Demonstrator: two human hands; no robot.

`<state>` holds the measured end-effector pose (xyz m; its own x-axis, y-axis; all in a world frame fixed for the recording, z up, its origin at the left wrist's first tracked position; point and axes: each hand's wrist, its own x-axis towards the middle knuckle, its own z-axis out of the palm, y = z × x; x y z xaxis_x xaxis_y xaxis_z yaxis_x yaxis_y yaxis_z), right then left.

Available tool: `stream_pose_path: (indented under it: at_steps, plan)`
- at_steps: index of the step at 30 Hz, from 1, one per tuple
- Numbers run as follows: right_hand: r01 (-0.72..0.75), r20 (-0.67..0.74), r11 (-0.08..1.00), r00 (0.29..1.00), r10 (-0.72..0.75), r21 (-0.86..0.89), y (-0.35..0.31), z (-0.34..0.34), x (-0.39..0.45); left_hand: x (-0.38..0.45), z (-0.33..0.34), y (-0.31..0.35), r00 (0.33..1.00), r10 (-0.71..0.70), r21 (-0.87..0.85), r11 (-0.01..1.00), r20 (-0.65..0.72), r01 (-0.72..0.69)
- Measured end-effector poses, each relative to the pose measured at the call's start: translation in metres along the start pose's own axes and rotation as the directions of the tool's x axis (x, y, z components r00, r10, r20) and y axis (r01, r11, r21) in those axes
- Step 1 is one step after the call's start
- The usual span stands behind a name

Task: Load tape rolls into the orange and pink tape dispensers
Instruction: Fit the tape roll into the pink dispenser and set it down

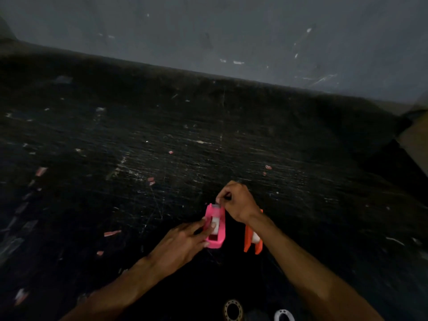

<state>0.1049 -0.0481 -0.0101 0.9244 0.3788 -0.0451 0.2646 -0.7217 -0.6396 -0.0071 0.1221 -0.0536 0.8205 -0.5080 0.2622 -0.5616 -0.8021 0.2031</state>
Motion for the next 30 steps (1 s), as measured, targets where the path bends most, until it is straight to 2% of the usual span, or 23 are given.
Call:
stream_pose_path:
  at_steps: [4, 6, 9, 13, 15, 17, 21, 25, 27, 30]
  plan:
    - [-0.098, 0.128, 0.995, 0.987, 0.094, 0.022, 0.005, 0.0, 0.019, 0.001, 0.002, -0.003, 0.999, 0.031, 0.024, 0.999, 0.023, -0.031]
    - [-0.173, 0.232, 0.985, 0.959, 0.162, 0.028, 0.006, -0.002, 0.029, 0.001, 0.001, -0.003, 0.999, 0.046, 0.033, 0.998, 0.024, -0.047]
    - [-0.303, 0.385, 0.952, 0.874, 0.297, -0.046, 0.006, -0.006, 0.044, 0.0, 0.0, -0.003, 0.999, 0.047, 0.04, 0.998, 0.025, -0.048]
    - [-0.442, 0.482, 0.896, 0.773, 0.411, -0.055, 0.004, -0.007, 0.051, -0.001, 0.0, -0.001, 0.999, -0.032, -0.082, 0.996, 0.024, 0.033]
    - [-0.468, 0.472, 0.883, 0.773, 0.424, -0.027, 0.005, -0.008, 0.048, -0.002, 0.001, -0.002, 0.998, -0.049, -0.111, 0.992, 0.031, 0.052]
    - [-0.423, 0.422, 0.906, 0.817, 0.394, -0.026, 0.005, -0.009, 0.042, -0.001, 0.002, -0.003, 0.995, -0.083, -0.168, 0.981, 0.058, 0.092]
    - [-0.317, 0.238, 0.943, 0.928, 0.287, 0.099, 0.0, -0.022, 0.019, 0.005, 0.004, -0.003, 0.988, -0.125, -0.207, 0.968, 0.093, 0.142]
    - [-0.274, 0.089, 0.945, 0.961, 0.262, 0.176, -0.001, -0.051, -0.024, 0.01, 0.001, 0.002, 0.979, -0.159, -0.239, 0.953, 0.127, 0.186]
    - [-0.269, 0.056, 0.938, 0.963, 0.263, 0.219, 0.004, -0.064, -0.054, 0.005, -0.002, 0.007, 0.981, -0.174, -0.198, 0.962, 0.089, 0.188]
    - [-0.264, 0.004, 0.936, 0.963, 0.27, 0.232, 0.015, -0.074, -0.11, -0.003, -0.01, 0.027, 0.996, -0.082, -0.164, 0.983, -0.023, 0.077]
